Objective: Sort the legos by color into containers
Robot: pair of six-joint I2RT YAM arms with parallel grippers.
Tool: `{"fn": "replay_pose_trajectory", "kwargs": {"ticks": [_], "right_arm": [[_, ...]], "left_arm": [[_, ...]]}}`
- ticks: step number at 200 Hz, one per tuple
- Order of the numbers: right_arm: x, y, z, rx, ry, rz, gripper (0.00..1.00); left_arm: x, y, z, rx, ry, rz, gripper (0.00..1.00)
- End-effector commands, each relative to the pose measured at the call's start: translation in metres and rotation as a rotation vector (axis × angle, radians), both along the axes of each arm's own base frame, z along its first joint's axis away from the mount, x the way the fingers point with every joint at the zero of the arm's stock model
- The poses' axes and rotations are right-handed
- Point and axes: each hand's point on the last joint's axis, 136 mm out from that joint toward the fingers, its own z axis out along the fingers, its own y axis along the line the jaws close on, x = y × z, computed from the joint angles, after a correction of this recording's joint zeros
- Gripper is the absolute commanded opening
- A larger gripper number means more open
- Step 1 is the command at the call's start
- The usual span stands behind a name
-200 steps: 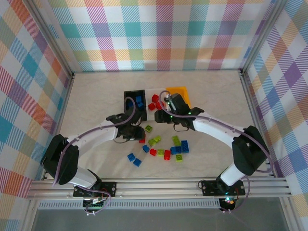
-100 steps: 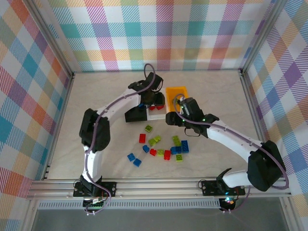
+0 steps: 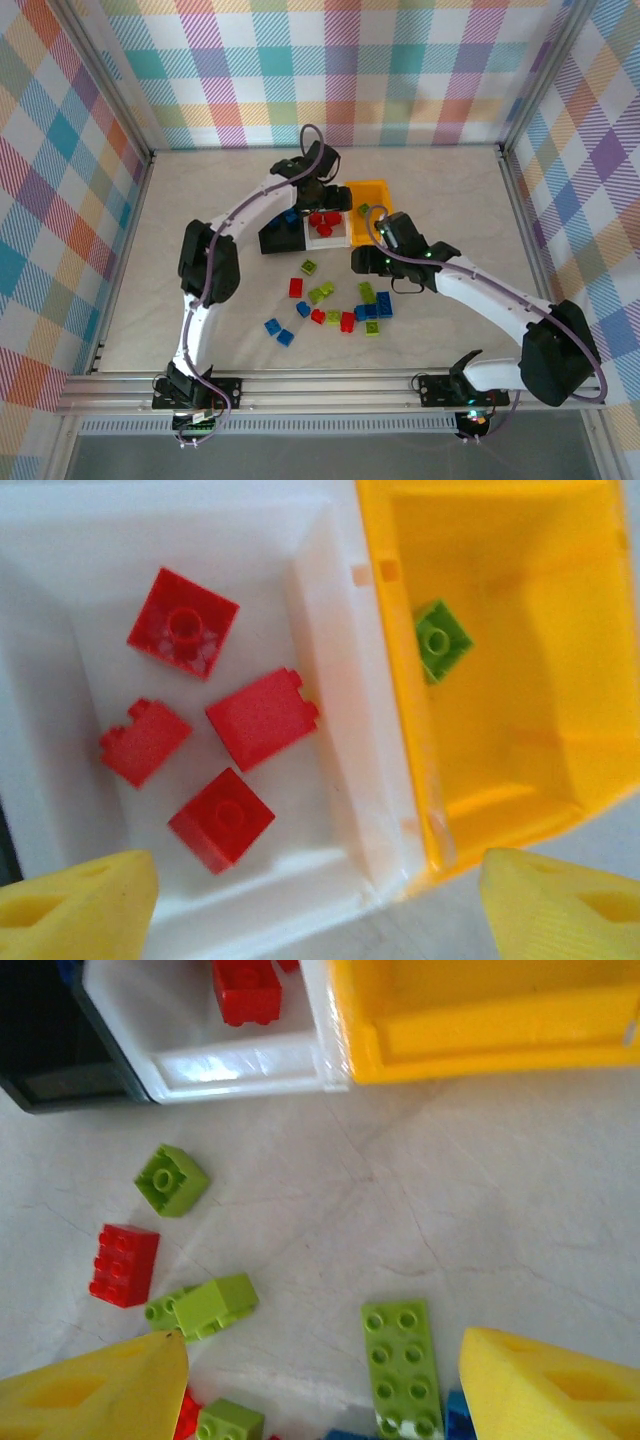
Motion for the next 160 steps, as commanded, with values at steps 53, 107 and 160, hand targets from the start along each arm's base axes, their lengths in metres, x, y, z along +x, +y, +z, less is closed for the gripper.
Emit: {"fn": "replay_pose_trajectory", "kwargs": {"ticks": [53, 107, 160], "right_arm": [[-0.055, -0.048, -0.072, -0.192, 0.276, -0.089, 0.62], [-0.052, -0.042, -0.084, -0.187, 0.300, -0.085, 0.55], [-0.045, -0.049, -0.094, -0.272, 0.317, -0.103, 0.49]], "left_arm": [[-0.094, 0.032, 0.057, -0.295, -0.099, 0.044, 1.00], [-0.140, 0.071, 0.015, -0.278, -0.063, 0.106, 1.00], [-0.162, 0.095, -0.002, -0.251, -0.042, 0.139, 1.00]]}}
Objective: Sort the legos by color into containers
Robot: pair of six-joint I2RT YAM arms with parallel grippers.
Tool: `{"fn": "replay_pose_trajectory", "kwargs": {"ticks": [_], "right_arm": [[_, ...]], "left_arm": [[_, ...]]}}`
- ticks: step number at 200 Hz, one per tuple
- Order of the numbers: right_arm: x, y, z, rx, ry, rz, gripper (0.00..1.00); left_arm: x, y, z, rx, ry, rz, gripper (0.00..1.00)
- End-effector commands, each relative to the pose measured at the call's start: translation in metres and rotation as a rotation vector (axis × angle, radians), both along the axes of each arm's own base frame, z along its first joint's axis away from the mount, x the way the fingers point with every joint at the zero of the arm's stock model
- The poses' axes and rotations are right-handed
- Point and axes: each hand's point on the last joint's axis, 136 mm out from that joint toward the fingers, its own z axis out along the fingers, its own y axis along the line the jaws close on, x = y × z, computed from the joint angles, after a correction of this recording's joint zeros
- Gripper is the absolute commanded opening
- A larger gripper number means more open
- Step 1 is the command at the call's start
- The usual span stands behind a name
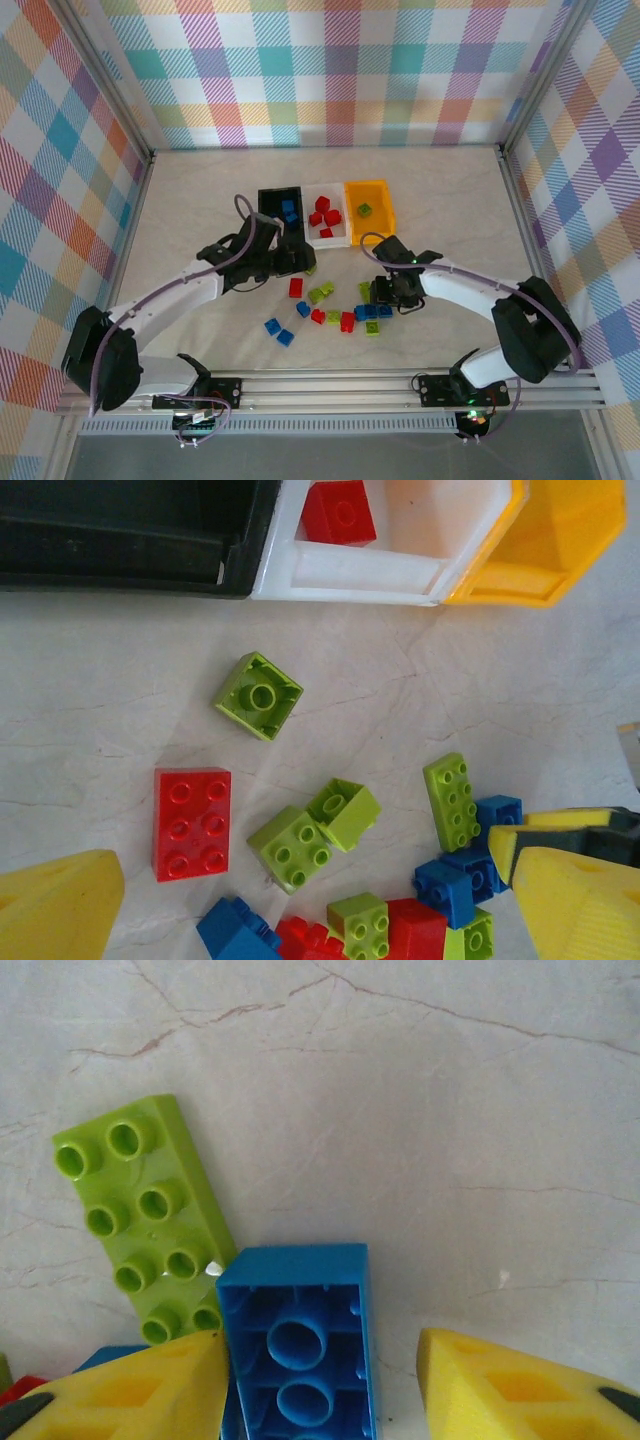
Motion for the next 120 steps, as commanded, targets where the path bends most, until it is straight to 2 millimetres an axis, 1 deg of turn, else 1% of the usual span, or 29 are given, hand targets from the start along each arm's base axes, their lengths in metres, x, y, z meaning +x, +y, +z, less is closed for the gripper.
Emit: {"fn": "replay_pose_trajectory", "kwargs": {"ticks": [1, 28, 40, 60, 71, 96, 109, 120], "right_arm": [[0.007, -0.005, 0.002, -0.045, -0.011, -0.016, 0.49], [0.004, -0.019, -0.002, -0.112, -0.005, -0.031, 0.46], [0.004, -0.018, -0.004, -0.106, -0.001, -0.031, 0.46], [0.002, -0.011, -0.011, -0.086, 0.030, -0.018, 0.51], [0.002, -0.009, -0.014, -0.079, 0.044, -0.018, 0.51], [0.003, -0.007, -0.014, -0.070, 0.038, -0.018, 0.44], [0.007, -0.006, -0.007, -0.060, 0.013, -0.008, 0.40], [0.012, -0.002, 0.004, -0.046, -0.024, 0.015, 0.36]], "left_arm": [[0.000, 0.007, 0.007, -0.021, -0.034, 0.031, 1.00], [-0.005, 0.016, 0.002, -0.019, -0.030, 0.052, 1.00], [-0.006, 0.019, 0.001, -0.021, -0.032, 0.062, 1.00], [-0.006, 0.023, 0.002, -0.020, -0.031, 0.070, 1.00], [-0.006, 0.024, 0.002, -0.016, -0.028, 0.071, 1.00], [-0.007, 0.027, 0.000, -0.011, -0.018, 0.074, 1.00], [-0.008, 0.027, -0.001, -0.014, -0.017, 0.072, 1.00], [-0.009, 0.029, 0.000, -0.011, -0.020, 0.074, 1.00]]}}
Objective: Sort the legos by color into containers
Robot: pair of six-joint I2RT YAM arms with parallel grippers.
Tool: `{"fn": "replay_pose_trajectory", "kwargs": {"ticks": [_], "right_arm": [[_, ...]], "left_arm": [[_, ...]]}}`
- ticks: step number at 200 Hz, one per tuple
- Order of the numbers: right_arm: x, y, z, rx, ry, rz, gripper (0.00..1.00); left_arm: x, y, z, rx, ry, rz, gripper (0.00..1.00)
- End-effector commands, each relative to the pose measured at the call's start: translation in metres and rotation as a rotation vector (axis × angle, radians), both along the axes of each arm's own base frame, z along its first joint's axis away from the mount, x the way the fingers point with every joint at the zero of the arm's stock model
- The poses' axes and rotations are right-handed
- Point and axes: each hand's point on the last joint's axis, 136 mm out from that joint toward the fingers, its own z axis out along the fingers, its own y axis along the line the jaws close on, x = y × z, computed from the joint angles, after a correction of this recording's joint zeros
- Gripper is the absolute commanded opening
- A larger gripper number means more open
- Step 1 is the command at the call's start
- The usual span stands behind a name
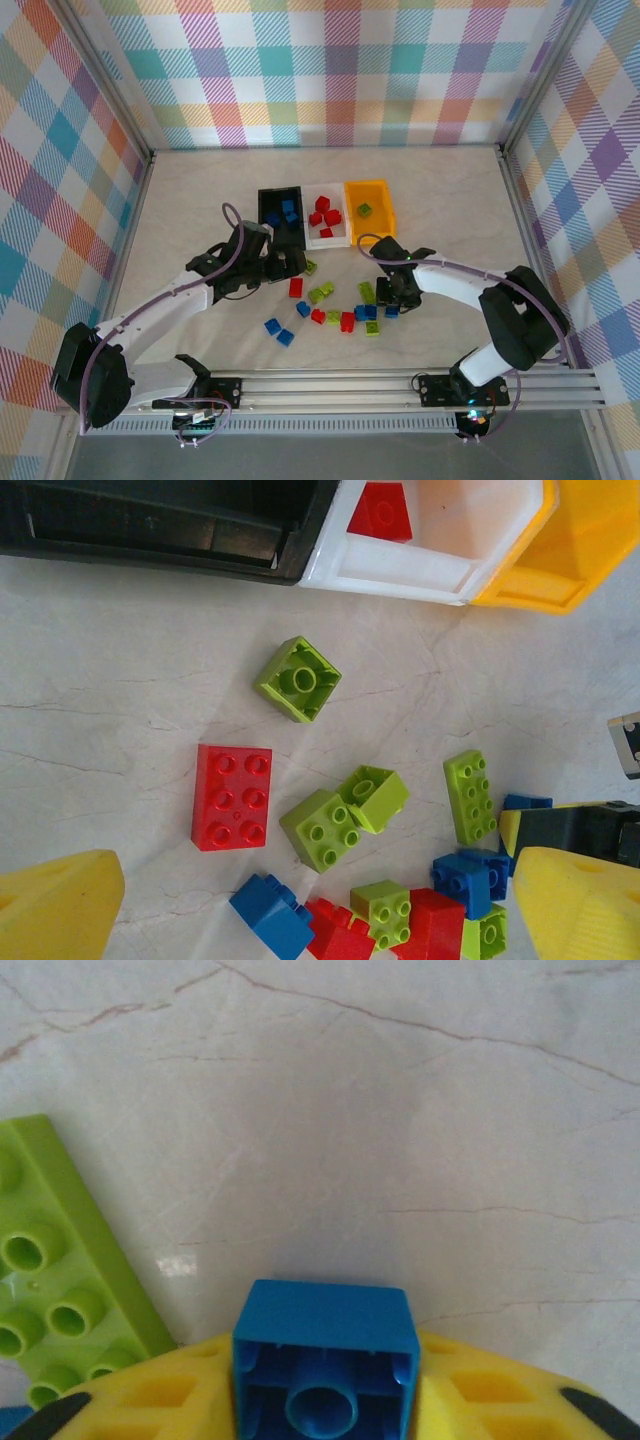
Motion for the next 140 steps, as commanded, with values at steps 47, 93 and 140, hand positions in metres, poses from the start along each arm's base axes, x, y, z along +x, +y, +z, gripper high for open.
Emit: {"fn": "replay_pose_trajectory", "kwargs": {"ticks": [47, 93, 140], "right_arm": [[0.049, 0.073, 0.099, 0.272, -0.236, 0.204, 0.30], [0.100, 0.178, 0.150, 0.455, -0.330, 0.364, 0.30], [0.169, 0.252, 0.165, 0.527, -0.366, 0.404, 0.32]], "left_arm": [[-0.010, 0.034, -0.002, 0.056, -0.009, 0.080, 1.00], [-0.029, 0.056, -0.014, 0.077, 0.041, 0.138, 1.00], [-0.043, 0.067, -0.019, 0.070, 0.056, 0.158, 1.00]]}}
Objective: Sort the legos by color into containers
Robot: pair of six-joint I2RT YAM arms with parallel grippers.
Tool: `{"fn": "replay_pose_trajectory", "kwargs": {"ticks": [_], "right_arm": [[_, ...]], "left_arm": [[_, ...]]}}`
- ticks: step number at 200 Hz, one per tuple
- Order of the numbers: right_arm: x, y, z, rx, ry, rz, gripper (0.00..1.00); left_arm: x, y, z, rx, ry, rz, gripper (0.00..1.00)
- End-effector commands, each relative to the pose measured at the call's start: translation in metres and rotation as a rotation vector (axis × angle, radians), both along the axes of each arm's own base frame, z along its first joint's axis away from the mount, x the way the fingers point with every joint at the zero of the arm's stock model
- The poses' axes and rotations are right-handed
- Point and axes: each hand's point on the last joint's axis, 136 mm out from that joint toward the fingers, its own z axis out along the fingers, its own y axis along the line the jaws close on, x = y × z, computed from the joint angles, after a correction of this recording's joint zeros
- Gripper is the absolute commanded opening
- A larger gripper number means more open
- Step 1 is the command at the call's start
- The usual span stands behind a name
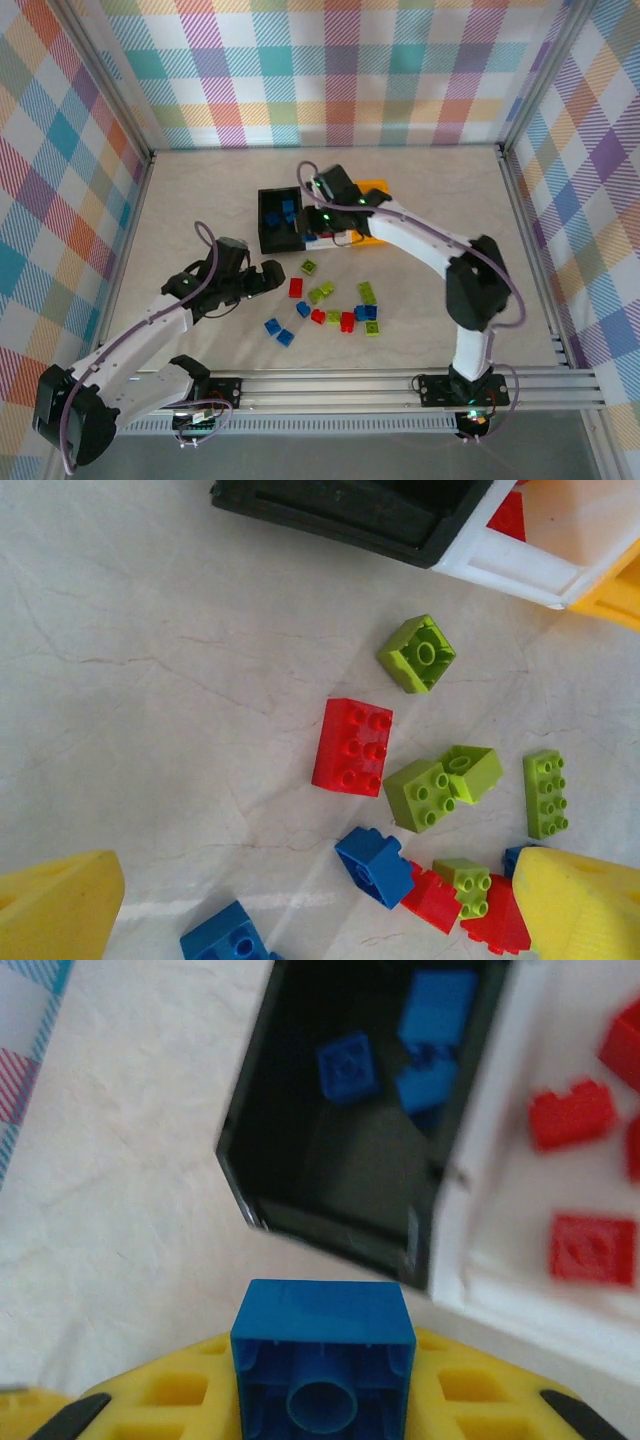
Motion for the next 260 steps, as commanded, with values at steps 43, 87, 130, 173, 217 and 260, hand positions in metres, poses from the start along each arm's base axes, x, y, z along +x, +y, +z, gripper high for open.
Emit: {"fn": "replay_pose_trajectory", "kwargs": {"ticks": [43, 87, 130, 173, 217, 260], "right_arm": [[0.061, 0.055, -0.015, -0.006, -0.008, 0.029, 0.38], [0.076, 0.065, -0.004, 0.038, -0.038, 0.020, 0.58], [0.068, 0.051, 0.029, 0.065, -0.102, 0.008, 0.61], [0.025, 0.009, 0.031, 0.070, -0.111, -0.011, 0.62], [-0.022, -0.034, 0.016, 0.063, -0.088, -0.034, 0.62], [-0.043, -0.061, 0.007, 0.046, -0.086, -0.064, 0.63]], "left_arm": [[-0.012, 0.008, -0.013, 0.003, 0.060, 0.006, 1.00], [-0.014, 0.002, -0.017, -0.007, 0.083, -0.029, 1.00], [-0.015, -0.007, -0.022, -0.025, 0.116, -0.069, 0.93], [-0.024, -0.014, -0.031, 0.012, 0.161, -0.110, 0.89], [-0.049, -0.023, -0.065, 0.052, 0.275, -0.140, 0.81], [-0.063, -0.030, -0.088, 0.069, 0.349, -0.146, 0.75]]}}
